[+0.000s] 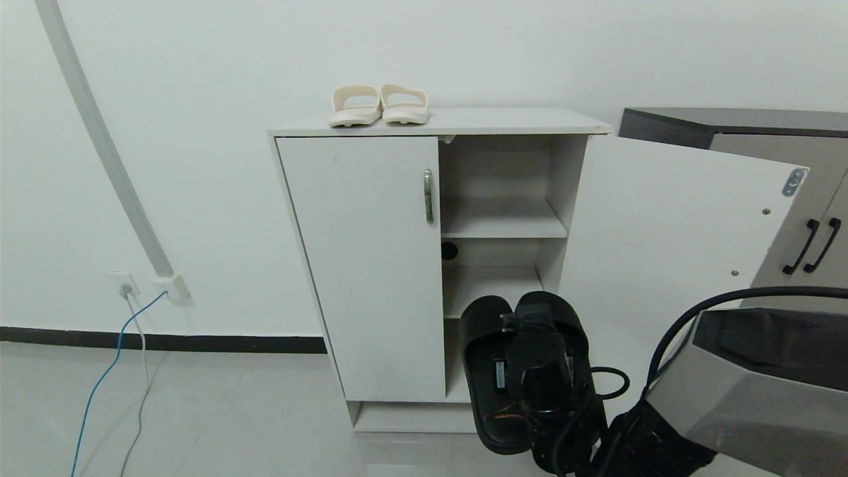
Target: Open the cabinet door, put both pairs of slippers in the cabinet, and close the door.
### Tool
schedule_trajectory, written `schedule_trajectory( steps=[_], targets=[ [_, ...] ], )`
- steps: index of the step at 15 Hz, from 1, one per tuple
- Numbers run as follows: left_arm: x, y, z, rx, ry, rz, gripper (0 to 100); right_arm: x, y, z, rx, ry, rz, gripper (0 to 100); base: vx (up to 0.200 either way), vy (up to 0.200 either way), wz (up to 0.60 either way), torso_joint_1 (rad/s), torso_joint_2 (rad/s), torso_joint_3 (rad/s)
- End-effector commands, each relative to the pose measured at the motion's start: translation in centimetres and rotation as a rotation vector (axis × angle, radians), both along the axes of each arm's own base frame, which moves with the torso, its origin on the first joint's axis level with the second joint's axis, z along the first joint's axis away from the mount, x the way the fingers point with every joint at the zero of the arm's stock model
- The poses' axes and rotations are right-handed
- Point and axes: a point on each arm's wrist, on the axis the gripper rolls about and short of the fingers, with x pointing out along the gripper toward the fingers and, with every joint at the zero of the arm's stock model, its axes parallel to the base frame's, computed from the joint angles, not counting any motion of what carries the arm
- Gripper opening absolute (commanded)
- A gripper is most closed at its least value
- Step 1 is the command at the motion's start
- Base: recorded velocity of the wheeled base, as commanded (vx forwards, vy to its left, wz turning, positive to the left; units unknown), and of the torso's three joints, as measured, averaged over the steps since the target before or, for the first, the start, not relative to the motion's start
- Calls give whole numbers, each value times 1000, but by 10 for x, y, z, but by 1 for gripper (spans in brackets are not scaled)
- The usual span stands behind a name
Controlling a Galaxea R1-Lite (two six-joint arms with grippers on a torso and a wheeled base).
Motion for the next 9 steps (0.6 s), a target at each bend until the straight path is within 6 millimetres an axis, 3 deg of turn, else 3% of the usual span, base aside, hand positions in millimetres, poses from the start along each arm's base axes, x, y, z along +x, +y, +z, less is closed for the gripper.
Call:
schedule_trajectory(
  steps=[1, 9],
  targets=[
    [0, 0, 0, 0, 1, 1, 0, 4, 1, -7, -7, 7, -6, 0, 0, 0, 0, 0, 0, 0],
    [0, 0, 0, 0, 3, 2, 0, 25, 13, -28, 54, 22, -2, 0, 0, 0, 0, 0, 0, 0]
  ],
)
